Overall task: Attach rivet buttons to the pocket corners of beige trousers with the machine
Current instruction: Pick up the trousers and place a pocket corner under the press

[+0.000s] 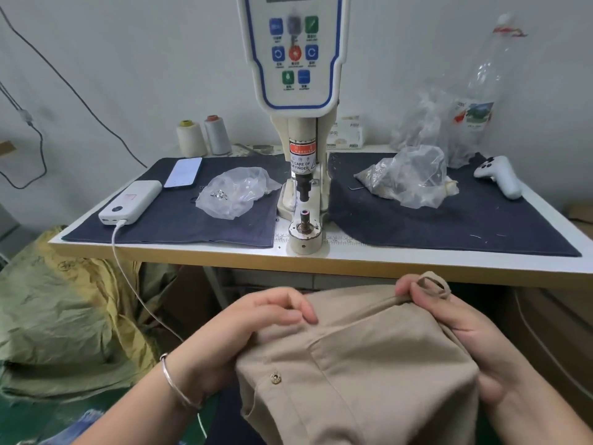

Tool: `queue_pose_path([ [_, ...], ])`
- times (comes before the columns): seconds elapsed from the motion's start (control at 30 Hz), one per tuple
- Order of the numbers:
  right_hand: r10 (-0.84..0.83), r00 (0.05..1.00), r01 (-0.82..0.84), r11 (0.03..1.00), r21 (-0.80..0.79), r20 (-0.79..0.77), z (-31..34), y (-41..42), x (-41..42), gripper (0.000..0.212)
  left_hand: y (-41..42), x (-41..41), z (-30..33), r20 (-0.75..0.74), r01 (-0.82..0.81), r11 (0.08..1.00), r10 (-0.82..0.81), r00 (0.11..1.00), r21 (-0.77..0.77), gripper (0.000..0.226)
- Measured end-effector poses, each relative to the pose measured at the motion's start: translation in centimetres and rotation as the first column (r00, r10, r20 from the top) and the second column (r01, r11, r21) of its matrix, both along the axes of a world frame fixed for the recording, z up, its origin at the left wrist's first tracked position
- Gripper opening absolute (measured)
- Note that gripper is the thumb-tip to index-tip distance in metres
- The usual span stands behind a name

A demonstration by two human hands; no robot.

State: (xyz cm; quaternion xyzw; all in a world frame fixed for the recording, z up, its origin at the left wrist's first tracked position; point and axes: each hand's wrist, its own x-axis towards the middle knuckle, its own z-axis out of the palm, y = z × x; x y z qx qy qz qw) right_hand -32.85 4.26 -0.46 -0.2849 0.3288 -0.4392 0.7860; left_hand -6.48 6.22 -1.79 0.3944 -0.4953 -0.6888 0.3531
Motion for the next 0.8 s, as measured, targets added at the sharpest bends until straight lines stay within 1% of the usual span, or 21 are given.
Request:
queue_pose_path([
  [0.03, 0.013, 1.000, -0.013, 1.000, 0.012, 0.015, 0.1, -0.1, 0.0, 0.034, 0.2, 0.1, 0.3, 0.091, 0.092, 0.996, -0.090, 0.992, -0.012, 0.023],
  [0.07, 0.035, 0.999, -0.036, 0.999, 0.016, 0.022, 0.1, -0.1, -0.1, 0.046, 0.5, 0.1, 0.5, 0.198, 0.195, 0.981, -0.188, 0.962, -0.021, 0.033],
  [0.13, 0.115, 0.993, -0.115, 0.993, -0.008, -0.001, 0.3, -0.1, -0.2, 0.057, 1.0, 0.2, 1.2, 0.410, 0.370, 0.929, -0.333, 0.849, -0.013, 0.045],
  [0.17, 0.156, 0.987, -0.158, 0.987, -0.040, -0.031, 0.5, 0.0, -0.3, 0.058, 1.1, 0.3, 1.5, 0.489, 0.401, 0.916, -0.346, 0.801, -0.008, 0.046],
  [0.2, 0.185, 0.979, -0.191, 0.979, -0.077, -0.081, 0.8, 0.0, -0.4, 0.057, 1.1, 0.6, 1.8, 0.541, 0.395, 0.918, -0.323, 0.776, -0.020, 0.045],
  [0.23, 0.203, 0.968, -0.221, 0.968, -0.117, -0.148, 0.9, 0.1, -0.6, 0.055, 1.0, 0.8, 2.2, 0.561, 0.376, 0.926, -0.289, 0.776, -0.043, 0.040],
  [0.33, 0.222, 0.900, -0.313, 0.928, -0.203, -0.374, 1.4, 0.1, -0.9, 0.045, 0.4, 1.6, 3.1, 0.484, 0.318, 0.941, -0.228, 0.845, -0.113, 0.024],
  [0.4, 0.198, 0.871, -0.323, 0.921, -0.220, -0.450, 1.6, -0.1, -0.9, 0.037, 0.1, 2.0, 3.4, 0.406, 0.307, 0.941, -0.228, 0.885, -0.143, 0.019],
  [0.47, 0.160, 0.878, -0.287, 0.930, -0.229, -0.450, 1.7, -0.4, -1.0, 0.029, 0.0, 2.0, 3.2, 0.294, 0.244, 0.956, -0.189, 0.937, -0.161, 0.021],
  [0.53, 0.096, 0.911, -0.205, 0.949, -0.238, -0.402, 1.6, -0.9, -0.8, 0.023, -0.1, 1.6, 2.4, 0.084, 0.122, 0.984, -0.112, 0.990, -0.127, 0.026],
  [0.6, 0.037, 0.942, -0.119, 0.966, -0.229, -0.335, 1.5, -1.5, -0.7, 0.023, -0.2, 1.3, 1.5, -0.145, 0.026, 0.999, -0.032, 0.989, -0.047, 0.029],
  [0.63, 0.014, 0.949, -0.086, 0.972, -0.219, -0.314, 1.4, -1.9, -0.7, 0.020, -0.2, 1.2, 1.2, -0.213, -0.002, 1.000, 0.000, 0.977, -0.012, 0.033],
  [0.67, -0.001, 0.953, -0.066, 0.976, -0.210, -0.303, 1.4, -2.3, -0.7, 0.018, -0.3, 1.2, 1.0, -0.251, -0.018, 1.000, 0.021, 0.968, 0.015, 0.041],
  [0.7, -0.010, 0.954, -0.053, 0.978, -0.203, -0.299, 1.4, -2.6, -0.8, 0.017, -0.5, 1.2, 0.9, -0.264, -0.024, 0.999, 0.034, 0.964, 0.041, 0.051],
  [0.73, -0.018, 0.955, -0.042, 0.980, -0.193, -0.297, 1.5, -3.1, -1.0, 0.017, -0.8, 1.4, 0.9, -0.244, -0.036, 0.996, 0.055, 0.968, 0.079, 0.060],
  [0.77, -0.027, 0.955, -0.026, 0.984, -0.176, -0.294, 1.6, -3.5, -1.2, 0.016, -1.0, 1.5, 0.9, -0.183, -0.069, 0.990, 0.091, 0.979, 0.123, 0.064],
  [0.8, -0.030, 0.957, -0.015, 0.988, -0.152, -0.288, 1.7, -3.9, -1.3, 0.016, -1.2, 1.6, 1.1, -0.082, -0.118, 0.981, 0.131, 0.988, 0.152, 0.068],
])
